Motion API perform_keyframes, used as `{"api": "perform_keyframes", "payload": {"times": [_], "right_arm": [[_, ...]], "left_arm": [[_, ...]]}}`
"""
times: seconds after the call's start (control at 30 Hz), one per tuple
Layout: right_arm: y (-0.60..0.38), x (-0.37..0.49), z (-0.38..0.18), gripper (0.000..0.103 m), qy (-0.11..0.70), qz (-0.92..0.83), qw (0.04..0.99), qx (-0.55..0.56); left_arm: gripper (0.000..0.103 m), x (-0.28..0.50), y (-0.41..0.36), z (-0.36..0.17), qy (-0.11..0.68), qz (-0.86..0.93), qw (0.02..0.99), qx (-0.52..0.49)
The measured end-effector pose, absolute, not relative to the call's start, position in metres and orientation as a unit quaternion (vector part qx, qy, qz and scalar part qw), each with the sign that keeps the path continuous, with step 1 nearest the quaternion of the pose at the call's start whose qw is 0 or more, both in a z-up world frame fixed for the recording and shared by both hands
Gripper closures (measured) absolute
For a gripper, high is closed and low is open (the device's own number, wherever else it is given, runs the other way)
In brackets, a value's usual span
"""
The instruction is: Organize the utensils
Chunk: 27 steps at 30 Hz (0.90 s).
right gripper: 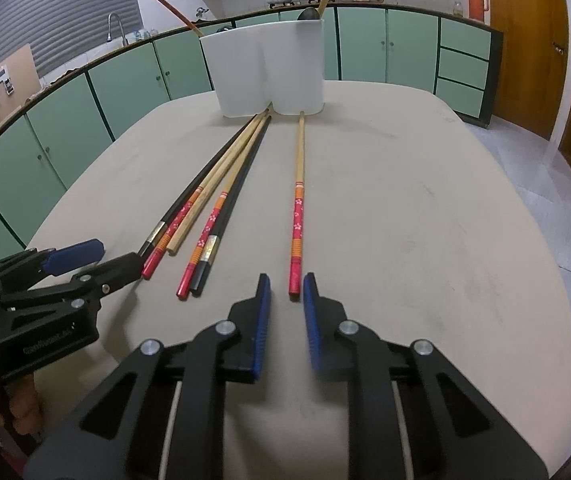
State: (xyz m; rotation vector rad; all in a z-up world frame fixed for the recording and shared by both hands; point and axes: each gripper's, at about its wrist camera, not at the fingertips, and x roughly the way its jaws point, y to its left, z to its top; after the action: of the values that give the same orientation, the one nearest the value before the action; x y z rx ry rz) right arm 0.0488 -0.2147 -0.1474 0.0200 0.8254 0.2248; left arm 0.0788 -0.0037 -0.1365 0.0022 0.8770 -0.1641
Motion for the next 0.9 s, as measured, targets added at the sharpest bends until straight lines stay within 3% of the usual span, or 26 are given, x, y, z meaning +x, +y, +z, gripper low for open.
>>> {"api": "perform_keyframes", "payload": {"times": [0.23,0.33,0.43,0.53,0.63,0.9], "right_arm": [[-0.216,0.049,-0.148,0.087,0.400,0.110,0.910,0.014],[-0.215,0.049,-0.148,0.087,0.399,0.108,0.910,0.011],[-0.212,0.050,-0.148,0.087,0.398,0.104,0.911,0.004],[-0.210,0.050,-0.148,0.089,0.398,0.101,0.912,-0.001],[-0.211,0.051,-0.149,0.097,0.398,0.096,0.912,-0.001],[-0.215,0.052,-0.145,0.098,0.398,0.103,0.911,0.012]], "left_arm": [[0.050,0.084,-0.006,-0.137,0.425,-0.069,0.902,0.002],[0.058,0.085,-0.009,-0.137,0.424,-0.070,0.903,0.006],[0.072,0.084,-0.010,-0.137,0.422,-0.069,0.904,0.005],[0.095,0.084,-0.012,-0.137,0.421,-0.081,0.903,0.000],[0.097,0.084,-0.018,-0.137,0.418,-0.090,0.904,0.001],[0.097,0.079,-0.014,-0.125,0.405,-0.098,0.909,0.001]]}}
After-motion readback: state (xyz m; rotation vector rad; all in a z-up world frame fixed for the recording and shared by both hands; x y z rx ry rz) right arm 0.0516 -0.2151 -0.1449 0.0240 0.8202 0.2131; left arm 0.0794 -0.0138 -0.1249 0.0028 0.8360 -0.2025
